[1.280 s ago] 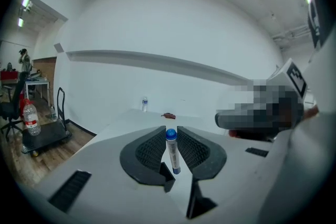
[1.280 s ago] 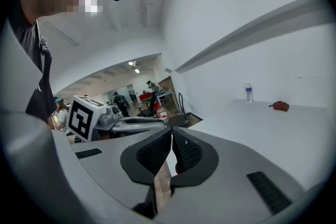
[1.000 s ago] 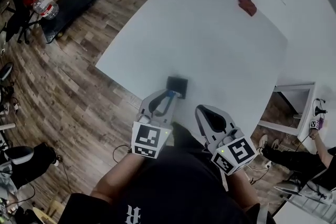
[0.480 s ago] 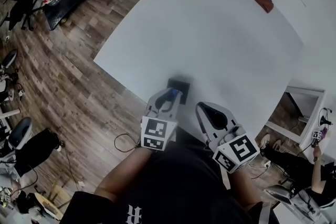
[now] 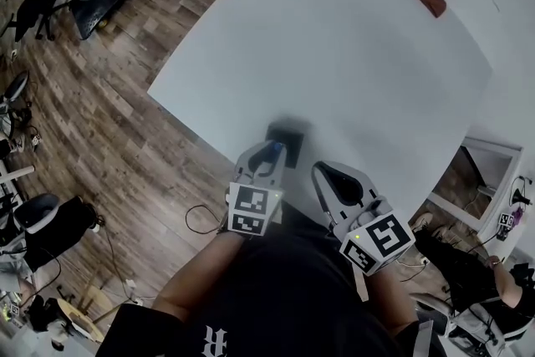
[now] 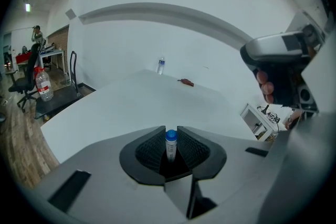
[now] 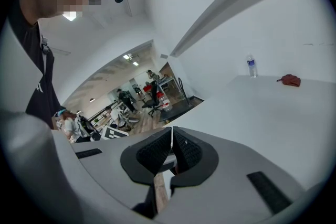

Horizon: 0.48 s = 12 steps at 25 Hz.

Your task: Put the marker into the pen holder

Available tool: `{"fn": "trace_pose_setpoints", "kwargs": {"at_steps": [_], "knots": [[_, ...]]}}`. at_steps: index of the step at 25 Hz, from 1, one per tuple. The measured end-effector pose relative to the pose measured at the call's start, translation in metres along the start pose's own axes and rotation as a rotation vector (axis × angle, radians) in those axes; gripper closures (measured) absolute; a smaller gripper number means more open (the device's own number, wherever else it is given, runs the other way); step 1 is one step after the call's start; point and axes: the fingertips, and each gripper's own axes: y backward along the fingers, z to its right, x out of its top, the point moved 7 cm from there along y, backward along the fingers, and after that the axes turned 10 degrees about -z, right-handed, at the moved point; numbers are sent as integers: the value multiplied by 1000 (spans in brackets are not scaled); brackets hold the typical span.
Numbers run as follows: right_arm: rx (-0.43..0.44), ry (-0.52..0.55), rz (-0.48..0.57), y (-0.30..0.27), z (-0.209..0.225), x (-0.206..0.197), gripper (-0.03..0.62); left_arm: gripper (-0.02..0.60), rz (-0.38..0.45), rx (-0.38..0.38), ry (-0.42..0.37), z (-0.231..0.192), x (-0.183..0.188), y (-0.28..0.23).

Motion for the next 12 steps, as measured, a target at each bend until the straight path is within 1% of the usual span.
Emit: {"fn": "trace_pose_setpoints", "kwargs": {"at_steps": [3, 6, 10, 12], "knots": [[0, -1, -6, -1, 1, -2, 577, 511, -11, -9, -7, 1, -2, -5], [0, -2, -5, -1, 1, -3, 577, 506, -8, 1, -4, -1, -2, -5], [3, 5, -2, -4, -3, 0, 577, 483, 15, 23, 5, -9, 3, 6], [3, 13, 1, -6, -5, 1, 577, 482, 33, 26, 6, -11, 8, 14]]}}
